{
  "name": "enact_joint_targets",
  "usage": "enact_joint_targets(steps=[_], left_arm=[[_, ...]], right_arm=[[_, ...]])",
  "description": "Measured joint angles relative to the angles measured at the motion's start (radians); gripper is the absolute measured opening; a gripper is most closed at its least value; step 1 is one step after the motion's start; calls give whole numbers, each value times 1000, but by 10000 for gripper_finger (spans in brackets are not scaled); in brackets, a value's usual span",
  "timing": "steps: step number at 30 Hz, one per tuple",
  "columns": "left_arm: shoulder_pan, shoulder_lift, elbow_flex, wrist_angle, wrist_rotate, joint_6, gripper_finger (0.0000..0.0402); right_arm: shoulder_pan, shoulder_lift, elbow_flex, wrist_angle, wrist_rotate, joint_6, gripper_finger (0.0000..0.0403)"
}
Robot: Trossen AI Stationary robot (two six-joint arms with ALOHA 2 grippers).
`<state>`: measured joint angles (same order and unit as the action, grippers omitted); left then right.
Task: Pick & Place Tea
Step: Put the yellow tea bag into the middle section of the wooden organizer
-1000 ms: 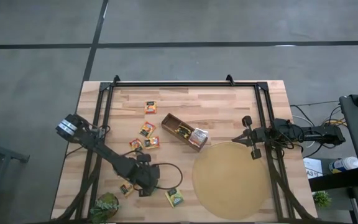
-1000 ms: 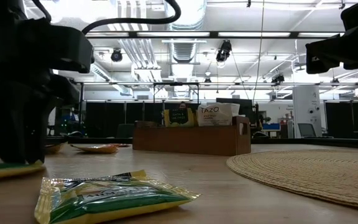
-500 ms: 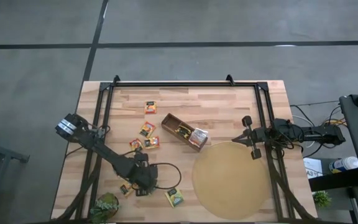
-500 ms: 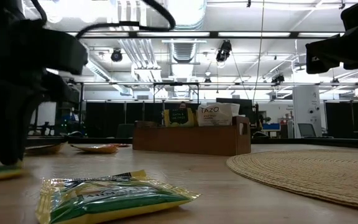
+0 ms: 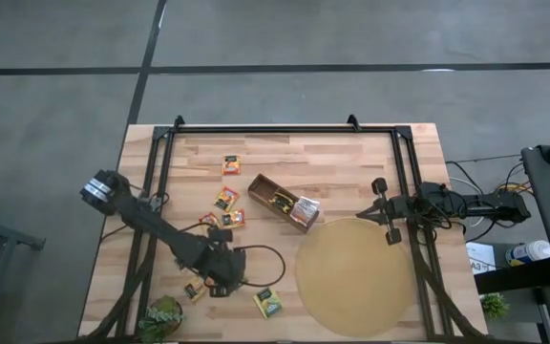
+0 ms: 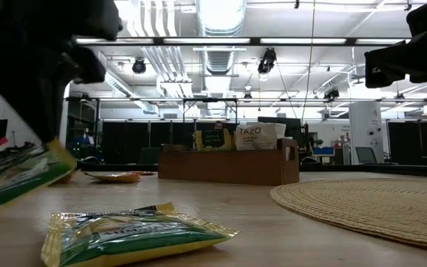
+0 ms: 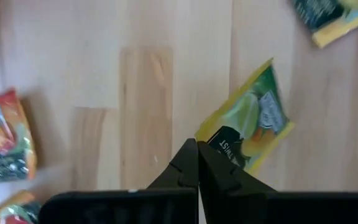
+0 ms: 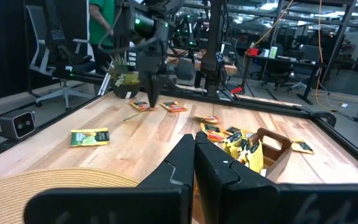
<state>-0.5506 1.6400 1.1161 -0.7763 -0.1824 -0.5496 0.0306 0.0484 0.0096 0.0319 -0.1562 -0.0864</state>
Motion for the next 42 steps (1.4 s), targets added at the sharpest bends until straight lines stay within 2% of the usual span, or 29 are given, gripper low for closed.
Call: enact_joint_targets(steps=[21,42], left_arm=[[74,-6,164,-117,-70,228,0],[237,-8,288,-177,-80,483,0]], right_arm=[[0,0,0,0,0,0,8],[0,0,0,0,0,0,8]])
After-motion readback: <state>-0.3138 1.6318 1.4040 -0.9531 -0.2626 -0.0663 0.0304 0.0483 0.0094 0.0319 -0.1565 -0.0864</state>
